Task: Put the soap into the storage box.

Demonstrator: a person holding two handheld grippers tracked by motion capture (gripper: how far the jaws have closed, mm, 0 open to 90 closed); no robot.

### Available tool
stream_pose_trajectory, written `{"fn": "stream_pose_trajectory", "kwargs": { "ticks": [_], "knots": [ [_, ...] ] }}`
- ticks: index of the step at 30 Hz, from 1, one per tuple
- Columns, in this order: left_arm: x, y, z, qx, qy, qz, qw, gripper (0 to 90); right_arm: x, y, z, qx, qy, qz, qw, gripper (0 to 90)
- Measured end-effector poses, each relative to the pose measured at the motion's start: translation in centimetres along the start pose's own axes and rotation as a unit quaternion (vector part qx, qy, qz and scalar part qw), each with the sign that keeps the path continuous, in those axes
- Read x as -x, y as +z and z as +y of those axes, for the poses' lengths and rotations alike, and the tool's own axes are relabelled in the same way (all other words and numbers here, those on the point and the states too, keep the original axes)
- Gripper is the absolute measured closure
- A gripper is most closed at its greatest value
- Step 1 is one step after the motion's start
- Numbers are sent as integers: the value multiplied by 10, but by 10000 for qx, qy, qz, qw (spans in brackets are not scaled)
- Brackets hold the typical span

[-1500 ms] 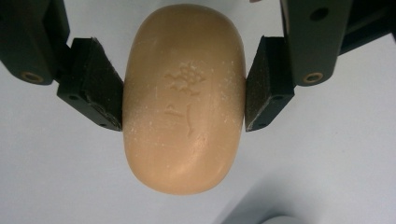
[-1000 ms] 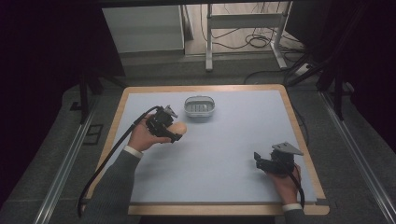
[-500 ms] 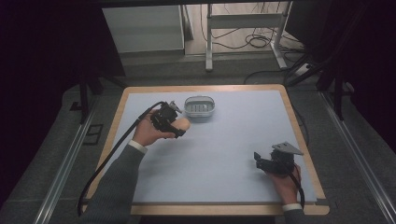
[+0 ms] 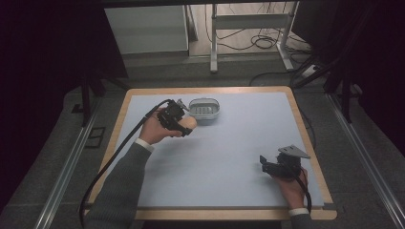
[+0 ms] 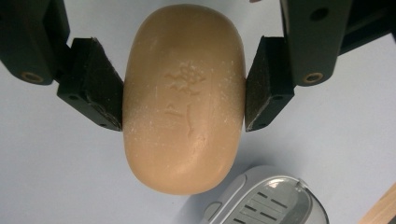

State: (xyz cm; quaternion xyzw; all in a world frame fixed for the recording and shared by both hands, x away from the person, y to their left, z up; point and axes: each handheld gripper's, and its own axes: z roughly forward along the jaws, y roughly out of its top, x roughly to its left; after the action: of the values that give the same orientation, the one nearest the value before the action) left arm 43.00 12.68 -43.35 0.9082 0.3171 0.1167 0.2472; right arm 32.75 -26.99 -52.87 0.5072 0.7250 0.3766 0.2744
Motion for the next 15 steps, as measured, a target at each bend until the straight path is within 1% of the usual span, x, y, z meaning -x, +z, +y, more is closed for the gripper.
{"fn": "stream_pose_trajectory", "kwargs": {
  "ticks": [3, 4, 8, 15],
  "knots": [
    [-2, 1, 3, 5, -6, -2, 10000, 327, 0, 0, 0, -11, -8, 5, 10000, 121],
    [-3, 2, 4, -11, 20, 11, 10000, 327, 0, 0, 0, -11, -10, 3, 10000, 120],
    [-5, 4, 8, -11, -7, -5, 10000, 327, 0, 0, 0, -3, -5, 1, 10000, 120],
    [-9, 5, 17, -28, 75, 72, 9999, 327, 0, 0, 0, 7, 9, -1, 10000, 120]
  ]
}}
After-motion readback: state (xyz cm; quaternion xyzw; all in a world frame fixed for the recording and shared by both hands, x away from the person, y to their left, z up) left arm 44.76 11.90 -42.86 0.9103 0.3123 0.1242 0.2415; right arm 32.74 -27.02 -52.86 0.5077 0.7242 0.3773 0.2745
